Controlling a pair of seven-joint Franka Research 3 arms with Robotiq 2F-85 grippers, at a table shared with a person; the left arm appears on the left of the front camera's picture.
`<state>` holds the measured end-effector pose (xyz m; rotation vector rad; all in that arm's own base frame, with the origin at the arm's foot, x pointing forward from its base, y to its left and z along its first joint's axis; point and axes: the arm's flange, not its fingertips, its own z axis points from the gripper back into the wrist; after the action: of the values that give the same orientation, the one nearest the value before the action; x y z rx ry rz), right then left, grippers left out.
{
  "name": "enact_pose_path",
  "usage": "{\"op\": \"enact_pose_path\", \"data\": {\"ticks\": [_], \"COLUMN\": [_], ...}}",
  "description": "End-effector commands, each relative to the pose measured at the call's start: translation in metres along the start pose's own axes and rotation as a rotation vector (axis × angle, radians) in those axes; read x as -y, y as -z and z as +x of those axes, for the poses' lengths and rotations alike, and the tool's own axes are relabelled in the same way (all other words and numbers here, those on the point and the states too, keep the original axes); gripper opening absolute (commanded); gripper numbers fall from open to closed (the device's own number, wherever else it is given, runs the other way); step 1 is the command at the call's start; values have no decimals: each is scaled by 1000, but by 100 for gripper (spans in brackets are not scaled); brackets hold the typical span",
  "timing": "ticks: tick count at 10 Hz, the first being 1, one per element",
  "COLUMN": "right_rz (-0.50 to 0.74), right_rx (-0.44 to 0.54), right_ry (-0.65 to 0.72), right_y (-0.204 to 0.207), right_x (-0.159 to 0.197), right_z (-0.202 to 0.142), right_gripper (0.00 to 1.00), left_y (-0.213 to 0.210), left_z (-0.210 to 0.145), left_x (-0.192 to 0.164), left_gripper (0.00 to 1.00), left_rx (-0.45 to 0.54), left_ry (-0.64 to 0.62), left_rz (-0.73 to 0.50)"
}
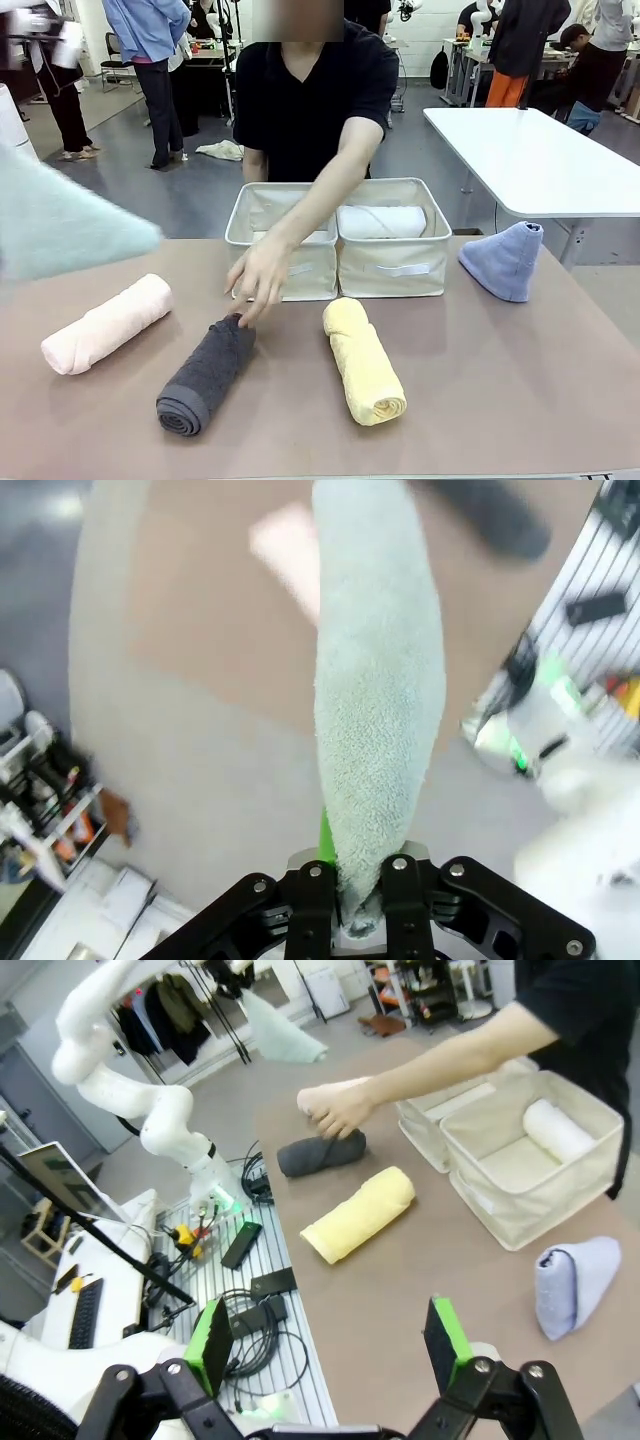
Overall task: Sort the towels based on their folding style.
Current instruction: Pick up one triangle-folded towel and place it in the left Fabric basket.
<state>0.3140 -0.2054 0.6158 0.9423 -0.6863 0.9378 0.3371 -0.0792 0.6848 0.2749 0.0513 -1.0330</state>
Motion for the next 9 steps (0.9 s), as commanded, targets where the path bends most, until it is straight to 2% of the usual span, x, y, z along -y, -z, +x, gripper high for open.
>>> {"op": "enact_pose_path", "data": {"ticks": [1, 2, 3, 9], "right_rz": [5, 5, 5, 5], "right_rx": [14, 14, 14, 14], "right_ry": [-3, -3, -3, -3], "right_y": [-1, -1, -1, -1], "right_x": [0, 0, 0, 0], "right_z": [0, 0, 0, 0], "right_gripper": [100, 100, 100, 100], "left_y": [9, 18, 23, 24], "left_z": [-101, -125, -134, -146], "left_x": [-1, 5, 7, 3], "left_gripper": [15, 15, 15, 15], "left_rx": [-27, -3, 13, 79], "left_ry": [52, 29, 13, -46], "left_rz": [119, 115, 113, 114]}}
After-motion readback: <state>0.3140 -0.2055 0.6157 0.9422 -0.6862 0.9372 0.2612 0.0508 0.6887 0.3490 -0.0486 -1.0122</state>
